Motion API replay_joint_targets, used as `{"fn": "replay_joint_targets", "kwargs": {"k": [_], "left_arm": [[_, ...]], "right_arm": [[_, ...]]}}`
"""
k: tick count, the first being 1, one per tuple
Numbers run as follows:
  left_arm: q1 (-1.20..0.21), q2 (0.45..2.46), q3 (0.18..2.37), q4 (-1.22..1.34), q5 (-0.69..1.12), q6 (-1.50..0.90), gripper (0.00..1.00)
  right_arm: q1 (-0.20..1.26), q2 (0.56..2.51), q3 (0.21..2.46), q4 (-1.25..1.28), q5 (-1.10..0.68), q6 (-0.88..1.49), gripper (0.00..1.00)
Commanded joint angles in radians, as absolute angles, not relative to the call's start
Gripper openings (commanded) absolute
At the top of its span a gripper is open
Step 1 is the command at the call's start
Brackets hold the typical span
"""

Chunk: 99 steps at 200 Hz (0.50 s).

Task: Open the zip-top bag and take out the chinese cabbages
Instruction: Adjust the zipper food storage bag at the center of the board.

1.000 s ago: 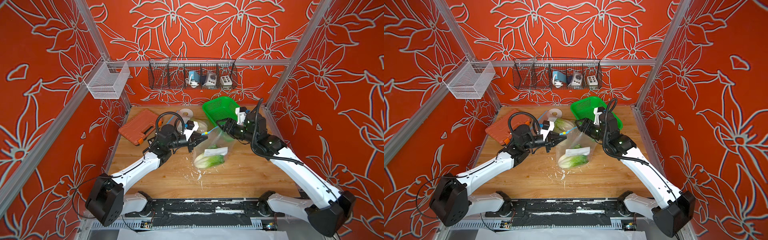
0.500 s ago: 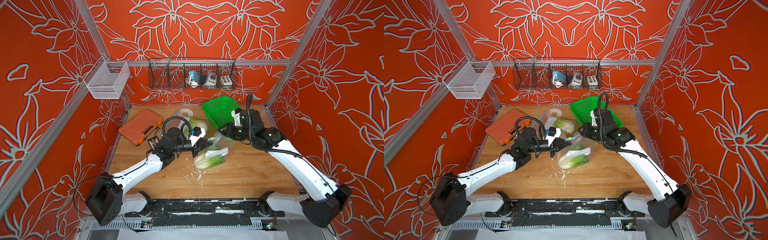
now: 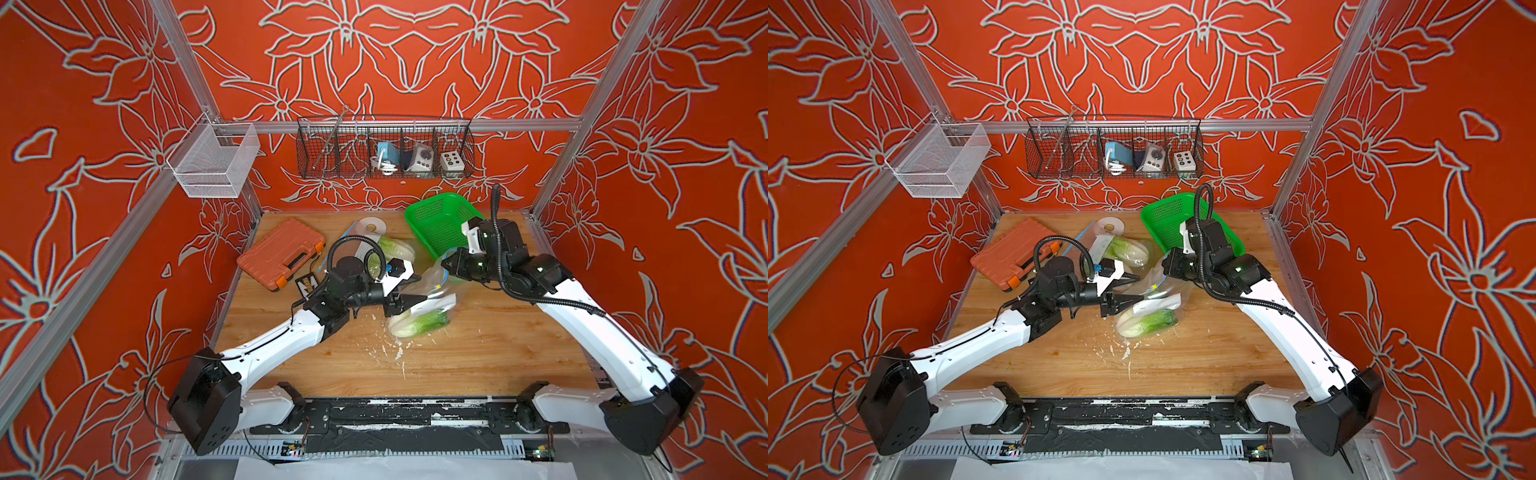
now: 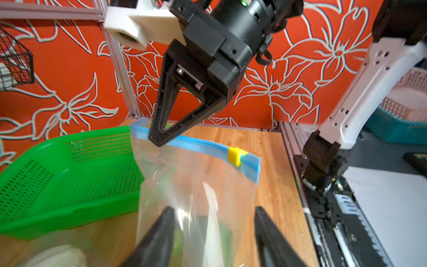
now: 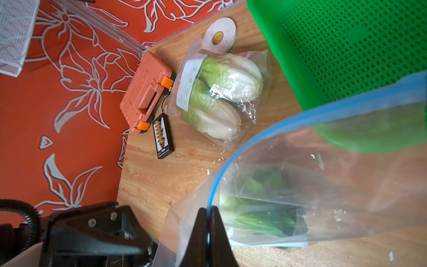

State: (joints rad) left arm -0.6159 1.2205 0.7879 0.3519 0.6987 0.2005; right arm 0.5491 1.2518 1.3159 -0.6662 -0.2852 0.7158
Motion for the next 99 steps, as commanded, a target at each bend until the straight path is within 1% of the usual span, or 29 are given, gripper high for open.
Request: {"fn": "replay_joint_targets", "kwargs": {"k": [1,15,47,79,99], "left_arm": [[-0.605,1.119,0.789,0.213,0.654,0.258,0.87],[-0.557,1.054,0.766,0.155,0.651,0.251,0.91],[-0.405,0.934,0.721,0.165,0.683,0.137,0.91],[-0.36,0.929,0.729,0.207,0.617,0.056,0.92],[-0.344,0.937,0.743,0.227,0.583,0.04,0.92]], "right_arm": [[0.548,1.276,1.398,-0.665,-0.345,0.587,0.0],[0.548,1.309,1.454,-0.703,-0.385,0.545,0.0],[0.561,1.411,1.601,-0.802,-0.527,0.438,0.0],[0.612,1.542,1.823,-0.993,-0.597,0.279,0.0],[0.633,1.629,1.999,-1.187,-0.606,0.142,0.0]]}}
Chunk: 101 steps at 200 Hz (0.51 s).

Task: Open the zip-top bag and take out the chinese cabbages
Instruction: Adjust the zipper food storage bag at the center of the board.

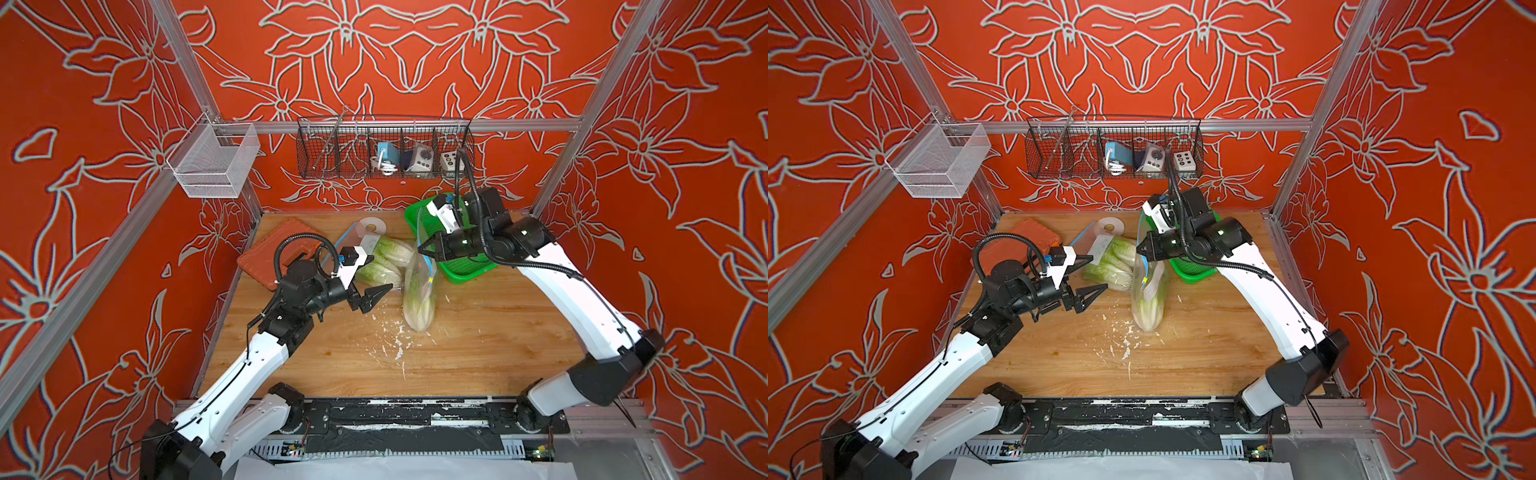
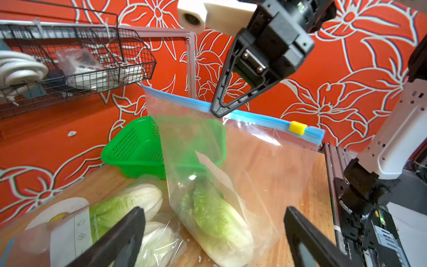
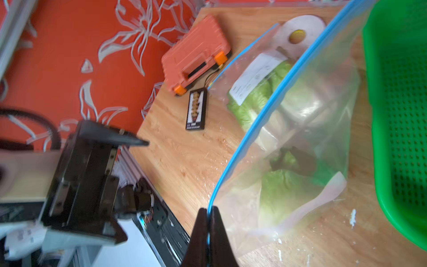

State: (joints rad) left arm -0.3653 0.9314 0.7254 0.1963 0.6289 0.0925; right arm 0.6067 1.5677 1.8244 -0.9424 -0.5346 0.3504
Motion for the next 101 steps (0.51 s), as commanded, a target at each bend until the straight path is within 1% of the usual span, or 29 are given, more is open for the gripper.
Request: {"fn": "replay_joint_targets", "kwargs": {"k": [1,14,36,67,82,86,101], "left_arm": [[-0.341,0.937,0.744,0.228,0.583,0.04,0.92],[-0.332,0.943,0.759,0.235,0.589,0.048,0.92],[-0.324,0.958,0.796,0.235,0.6,0.069,0.93],[-0.319,0.98,0.862,0.243,0.647,0.11,0.95],[-0.319,0.98,0.898,0.246,0.702,0.182,0.97],[-0.319,1.013,0.909,0.242,0.72,0.209,0.98],[-0.319,1.041,0.966,0.191,0.794,0.304,0.98]], "right_arm": [[0.633,1.634,2.007,-1.199,-0.606,0.137,0.0],[0.637,1.683,2.107,-1.313,-0.603,0.048,0.0],[0.637,1.723,2.225,-1.443,-0.536,-0.048,0.0],[0.637,1.668,2.195,-1.448,-0.512,-0.112,0.0],[0.637,1.642,2.153,-1.449,-0.511,-0.14,0.0],[0.637,1.635,2.139,-1.448,-0.513,-0.152,0.0],[0.637,1.605,2.092,-1.435,-0.51,-0.193,0.0]]}}
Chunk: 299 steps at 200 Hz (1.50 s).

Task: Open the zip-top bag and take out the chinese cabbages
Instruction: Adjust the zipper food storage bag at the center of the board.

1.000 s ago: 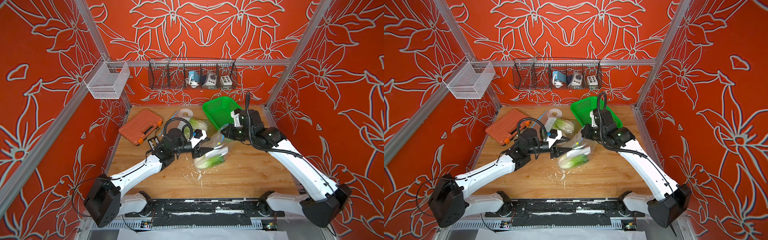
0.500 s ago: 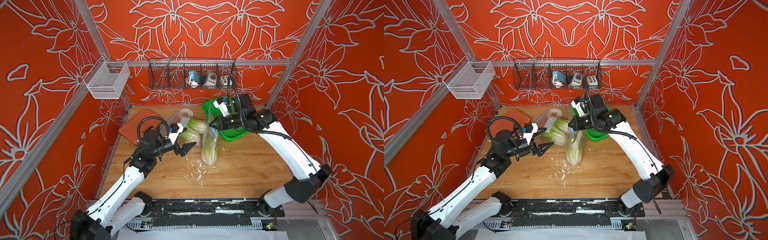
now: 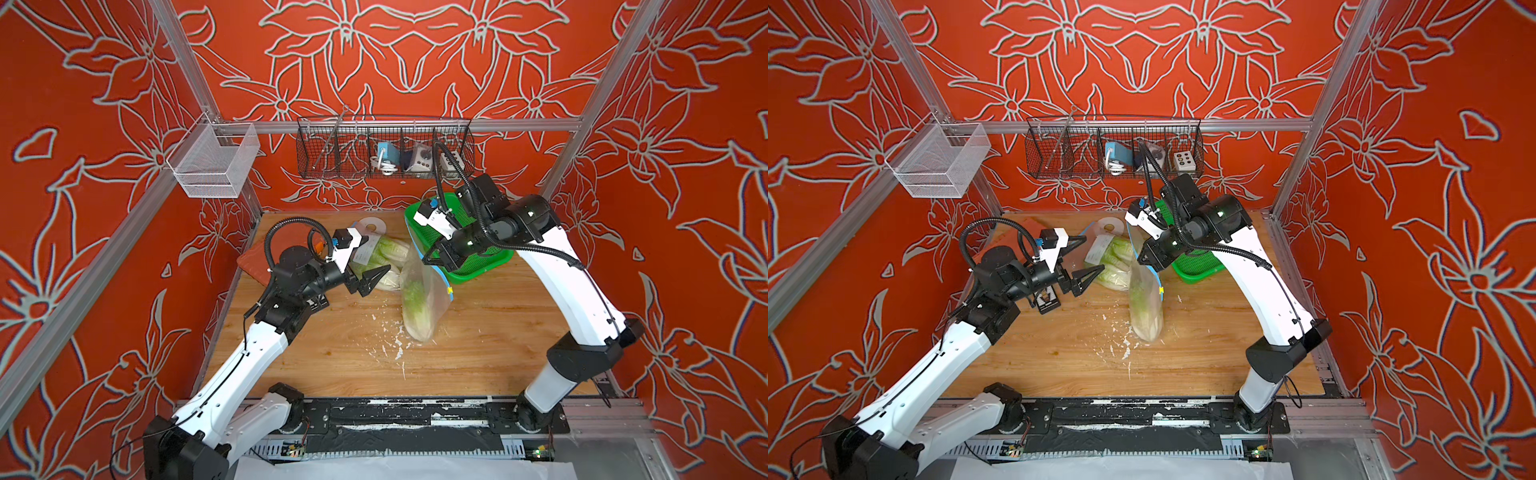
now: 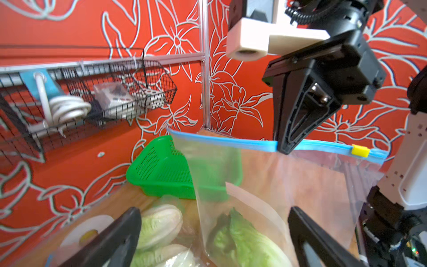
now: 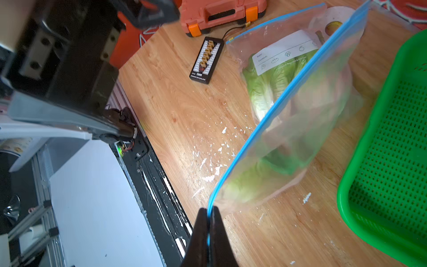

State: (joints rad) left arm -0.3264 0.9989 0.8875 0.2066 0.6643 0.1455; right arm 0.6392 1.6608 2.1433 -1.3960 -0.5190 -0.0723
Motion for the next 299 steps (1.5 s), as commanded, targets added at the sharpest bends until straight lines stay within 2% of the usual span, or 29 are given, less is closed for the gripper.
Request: {"fn": "replay_joint_targets", "kwargs": {"k": [1,60,92,146,178,198,210,257,289,299], "left_arm": [[-0.319,1.043,0.971,0.187,0.799,0.31,0.98],[-0.35,1.138,1.156,-0.032,0.991,0.562,0.97],[-0.43,1.206,1.221,-0.179,1.009,0.756,0.96],[-0.515,1.355,1.352,-0.405,1.013,0.949,0.89],[-0.543,1.413,1.388,-0.496,0.998,0.97,0.77],[-0.551,1.432,1.399,-0.507,0.974,0.964,0.64],[-0.552,1.439,1.409,-0.516,0.965,0.961,0.54],[-0.552,1.441,1.405,-0.5,0.917,0.911,0.01],[-0.552,1.417,1.373,-0.459,0.884,0.857,0.0],[-0.551,1.405,1.359,-0.425,0.859,0.803,0.0]], "right_arm": [[0.637,1.602,2.089,-1.434,-0.51,-0.195,0.0],[0.627,1.53,1.961,-1.363,-0.602,-0.365,0.0],[0.62,1.516,1.926,-1.365,-0.662,-0.467,0.0],[0.6,1.457,1.829,-1.318,-0.722,-0.568,0.0],[0.589,1.437,1.793,-1.299,-0.748,-0.601,0.0],[0.581,1.435,1.787,-1.296,-0.744,-0.614,0.0],[0.579,1.434,1.784,-1.299,-0.739,-0.619,0.0],[0.575,1.404,1.743,-1.23,-0.689,-0.588,0.0],[0.574,1.352,1.674,-1.12,-0.656,-0.546,0.0],[0.574,1.327,1.649,-1.071,-0.625,-0.512,0.2]]}}
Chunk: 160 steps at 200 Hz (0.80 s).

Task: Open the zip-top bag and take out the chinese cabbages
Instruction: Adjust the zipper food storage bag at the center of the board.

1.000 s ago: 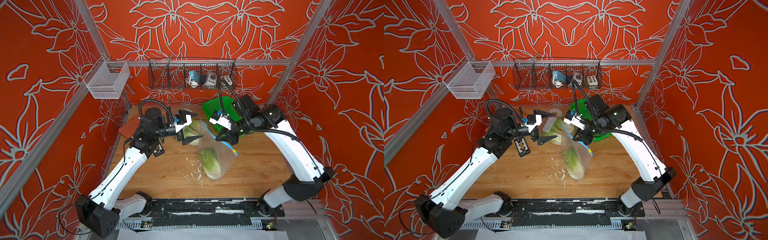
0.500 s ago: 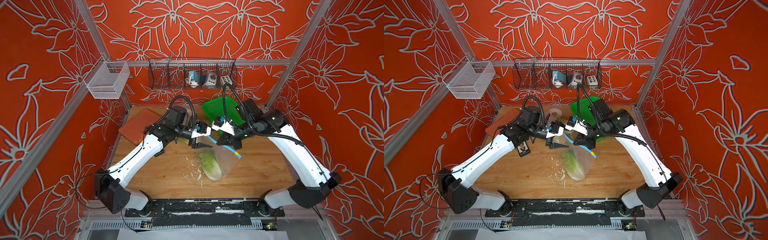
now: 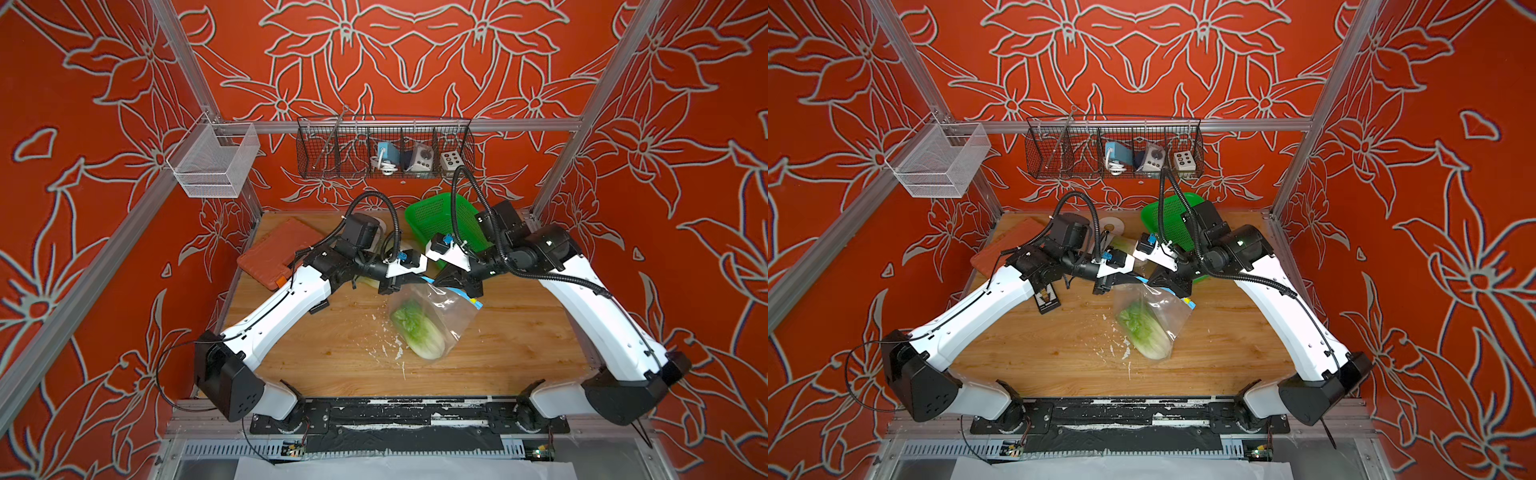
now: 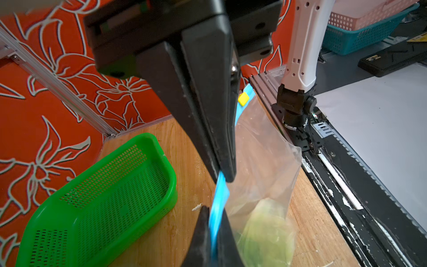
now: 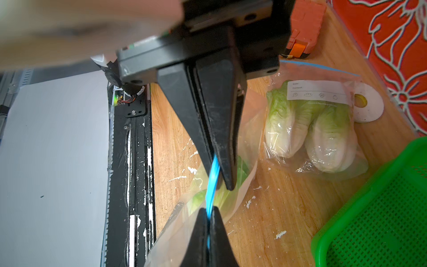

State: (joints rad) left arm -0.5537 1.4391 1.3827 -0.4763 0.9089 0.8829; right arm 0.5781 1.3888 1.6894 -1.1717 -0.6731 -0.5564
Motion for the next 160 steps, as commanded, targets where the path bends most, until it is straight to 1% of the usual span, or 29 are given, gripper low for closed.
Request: {"fn": "replay_joint_targets", "kwargs": {"k": [1,5,13,20,29,37,52,69,91,111,135,160], "left_arm": [[-0.551,1.404,1.358,-0.422,0.855,0.795,0.0],[-0.549,1.399,1.351,-0.41,0.841,0.775,0.0],[-0.544,1.388,1.337,-0.392,0.819,0.747,0.0],[-0.537,1.376,1.321,-0.374,0.802,0.721,0.0],[-0.523,1.359,1.299,-0.35,0.785,0.685,0.0],[-0.507,1.343,1.278,-0.335,0.787,0.668,0.0],[-0.483,1.306,1.233,-0.295,0.789,0.626,0.0],[-0.46,1.265,1.185,-0.252,0.801,0.601,0.0],[-0.444,1.226,1.141,-0.207,0.818,0.58,0.0],[-0.431,1.223,1.138,-0.207,0.842,0.58,0.0],[-0.43,1.227,1.138,-0.204,0.847,0.578,0.0],[-0.428,1.229,1.139,-0.199,0.846,0.571,0.0]], "right_arm": [[0.573,1.323,1.646,-1.07,-0.622,-0.508,0.23],[0.571,1.309,1.629,-1.021,-0.607,-0.491,0.31],[0.564,1.273,1.588,-0.948,-0.581,-0.451,0.43],[0.556,1.236,1.545,-0.879,-0.555,-0.404,0.51],[0.539,1.185,1.485,-0.771,-0.535,-0.336,0.58],[0.524,1.139,1.427,-0.685,-0.522,-0.272,0.65],[0.491,1.048,1.299,-0.508,-0.492,-0.146,0.71],[0.46,0.96,1.164,-0.368,-0.514,-0.057,0.8],[0.433,0.904,1.048,-0.272,-0.587,-0.014,0.82],[0.413,0.891,0.993,-0.214,-0.624,0.003,0.8],[0.383,0.921,0.988,-0.226,-0.631,-0.005,0.79],[0.371,0.953,0.998,-0.268,-0.779,-0.061,0.76]]}}
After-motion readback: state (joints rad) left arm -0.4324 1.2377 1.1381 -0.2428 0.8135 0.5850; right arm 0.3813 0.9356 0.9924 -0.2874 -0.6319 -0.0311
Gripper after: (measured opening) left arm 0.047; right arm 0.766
